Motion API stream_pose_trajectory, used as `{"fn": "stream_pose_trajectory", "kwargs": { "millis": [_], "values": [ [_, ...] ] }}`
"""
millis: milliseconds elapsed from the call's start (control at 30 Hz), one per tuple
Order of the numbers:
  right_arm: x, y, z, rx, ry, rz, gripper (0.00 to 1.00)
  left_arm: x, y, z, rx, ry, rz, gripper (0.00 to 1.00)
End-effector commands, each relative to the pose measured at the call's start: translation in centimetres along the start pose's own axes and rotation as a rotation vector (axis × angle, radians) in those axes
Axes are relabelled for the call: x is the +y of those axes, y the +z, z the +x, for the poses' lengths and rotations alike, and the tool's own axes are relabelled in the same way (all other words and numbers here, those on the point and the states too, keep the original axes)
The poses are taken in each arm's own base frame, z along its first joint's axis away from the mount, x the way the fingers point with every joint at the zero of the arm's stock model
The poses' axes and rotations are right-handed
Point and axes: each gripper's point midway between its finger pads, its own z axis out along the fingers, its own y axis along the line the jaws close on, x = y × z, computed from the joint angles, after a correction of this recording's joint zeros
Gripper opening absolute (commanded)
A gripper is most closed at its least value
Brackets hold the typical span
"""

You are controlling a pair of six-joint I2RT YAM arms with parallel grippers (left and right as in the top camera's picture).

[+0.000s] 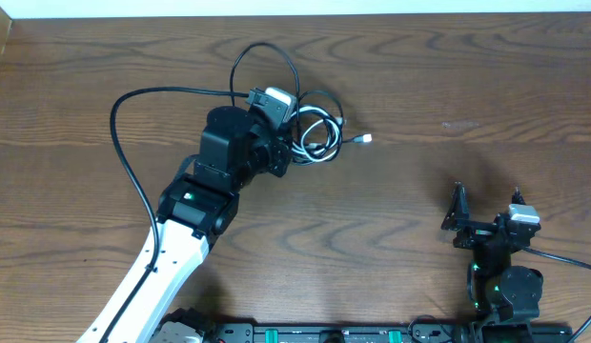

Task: Untangle cables
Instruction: 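Lift the bundle with the left gripper and raise the right arm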

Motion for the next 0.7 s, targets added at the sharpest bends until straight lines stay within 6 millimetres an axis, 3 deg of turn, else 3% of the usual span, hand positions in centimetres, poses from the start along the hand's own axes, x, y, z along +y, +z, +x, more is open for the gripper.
{"fn": "stream_pose_trajectory", "kwargs": {
  "millis": [0,233,400,667],
  "values": [
    [-0.1,0.0,0.0,-0.002,-0.007,0.002,0.99,-1.8,-1.5,-2.9,-0.095,0.025,0.09,0.07],
    [-0.1,0.0,-0.2,-0.008,-0.006,0.002,0.99,-3.4,-2.1,-4.1,-0.144,-0.013,0.188,0.07],
    [0.0,-0.1,-1.7,-0.071,0.004,0.002,0.99,-3.8,-2.5,-5.3,-0.188,-0.047,0.219,0.08],
    [3.7,-0.7,-3.6,-0.126,0.099,-0.217,0.99,-3.5,-2.9,-5.9,-0.209,-0.075,0.254,0.07]
  ]
}}
